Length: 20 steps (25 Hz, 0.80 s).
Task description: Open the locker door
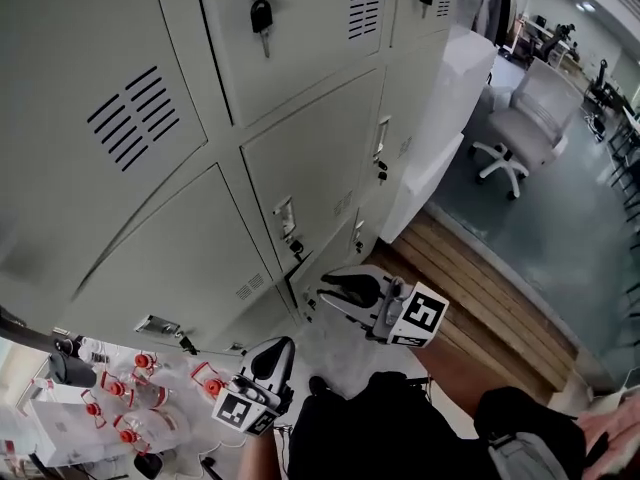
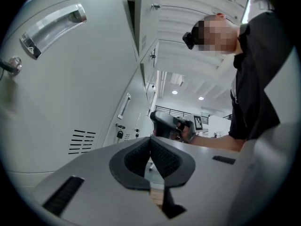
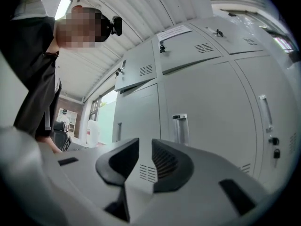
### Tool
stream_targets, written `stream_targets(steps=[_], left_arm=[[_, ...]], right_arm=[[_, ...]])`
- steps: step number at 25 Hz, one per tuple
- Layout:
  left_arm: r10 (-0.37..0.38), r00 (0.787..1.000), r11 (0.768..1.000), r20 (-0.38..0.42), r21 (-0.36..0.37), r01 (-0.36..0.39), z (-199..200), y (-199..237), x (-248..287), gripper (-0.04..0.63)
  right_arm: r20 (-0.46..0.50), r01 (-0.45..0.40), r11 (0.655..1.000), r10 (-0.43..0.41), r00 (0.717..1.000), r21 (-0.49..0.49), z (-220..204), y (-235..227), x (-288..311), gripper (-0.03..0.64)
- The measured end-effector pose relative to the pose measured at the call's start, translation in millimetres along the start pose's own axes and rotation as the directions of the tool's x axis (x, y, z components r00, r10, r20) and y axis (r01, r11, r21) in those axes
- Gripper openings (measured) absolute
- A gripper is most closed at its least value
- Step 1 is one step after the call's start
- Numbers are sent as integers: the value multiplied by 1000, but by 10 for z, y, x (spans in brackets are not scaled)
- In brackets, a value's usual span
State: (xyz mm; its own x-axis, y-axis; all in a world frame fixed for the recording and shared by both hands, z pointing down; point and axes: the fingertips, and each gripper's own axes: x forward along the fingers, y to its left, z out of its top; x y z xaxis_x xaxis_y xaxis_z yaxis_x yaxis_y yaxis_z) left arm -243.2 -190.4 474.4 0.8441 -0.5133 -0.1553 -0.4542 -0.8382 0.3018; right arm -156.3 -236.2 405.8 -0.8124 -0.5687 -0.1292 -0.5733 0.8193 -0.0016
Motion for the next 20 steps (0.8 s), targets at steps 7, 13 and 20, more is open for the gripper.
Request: stream_targets(steps=[7,13,20], left_arm=[[1,1000,1000,-11,21,-1,-33,208,2,15],[31,1000,999,-1,19,-31,-26,253,163,15],[55,998,998,-1,-3,-55,-63,361,283,15]], right_arm=[[-34,-21,999,19,999,-45,187,-369,367,124],[-83,-51,998,47,995,-46,159,-601,577,124],[-104,-97,993,90,990,-64,158,-690,721,109]])
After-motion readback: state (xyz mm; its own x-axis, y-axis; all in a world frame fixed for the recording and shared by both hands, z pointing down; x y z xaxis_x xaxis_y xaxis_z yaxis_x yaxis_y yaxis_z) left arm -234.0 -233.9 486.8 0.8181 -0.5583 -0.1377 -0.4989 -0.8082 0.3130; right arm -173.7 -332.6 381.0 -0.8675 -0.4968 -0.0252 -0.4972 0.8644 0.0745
